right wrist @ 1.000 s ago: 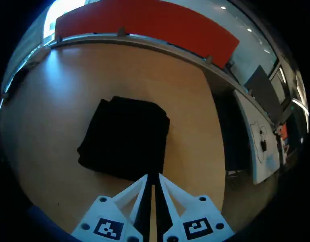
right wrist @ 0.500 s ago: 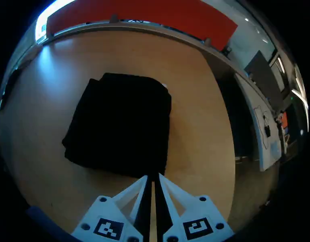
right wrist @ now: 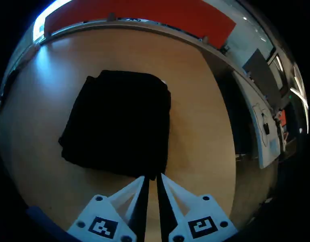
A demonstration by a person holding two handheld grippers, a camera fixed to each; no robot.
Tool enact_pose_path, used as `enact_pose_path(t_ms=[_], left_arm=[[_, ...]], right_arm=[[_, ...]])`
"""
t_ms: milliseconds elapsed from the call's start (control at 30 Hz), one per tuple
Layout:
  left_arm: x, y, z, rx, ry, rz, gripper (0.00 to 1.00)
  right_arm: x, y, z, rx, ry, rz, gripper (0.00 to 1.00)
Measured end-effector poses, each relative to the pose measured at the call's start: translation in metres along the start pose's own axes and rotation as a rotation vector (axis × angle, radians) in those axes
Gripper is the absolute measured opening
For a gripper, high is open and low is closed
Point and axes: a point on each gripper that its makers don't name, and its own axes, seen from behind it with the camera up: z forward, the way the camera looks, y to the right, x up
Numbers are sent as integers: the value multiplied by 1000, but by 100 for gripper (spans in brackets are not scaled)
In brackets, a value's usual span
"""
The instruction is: Fold towel
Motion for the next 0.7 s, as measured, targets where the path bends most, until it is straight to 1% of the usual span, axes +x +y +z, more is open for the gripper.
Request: enact_pose_path(t_ms=[100,167,200,333,367,467,500,533,567,700], left_arm=[[1,0,0,-2,1,-1,93],[0,0,0,-2,1,-4,93],[0,-1,0,-2,1,-6,93],[1,0,-1,-5,3,-9,93],[1,0,-1,-5,4,-8,93],[2,0,-1,-7,5,-6,93],[2,0,-1,-7,6,-5,93],[2,0,-1,-8,6,-6,93],[1,0,-1,-9,7,-7,93],[1,-1,-2,-10,10,-11,93]], right_arm=[[-2,-3,-3,7,5,-7,19],[-2,-4,-5,9,11,-8,26],[-2,-5,-6,9,13,-8,32],[-2,-7,-11,5,23,-9,62],[-2,-7,-12,3,25,-10,66],[0,-8,-14,-2,32,-12,71],[1,-8,-15,-3,34,-13,74],[2,-8,-16,-5,38,-15,80],[3,-9,-17,-8,40,-16,84],[8,-10,-22,-13,57,-16,85]])
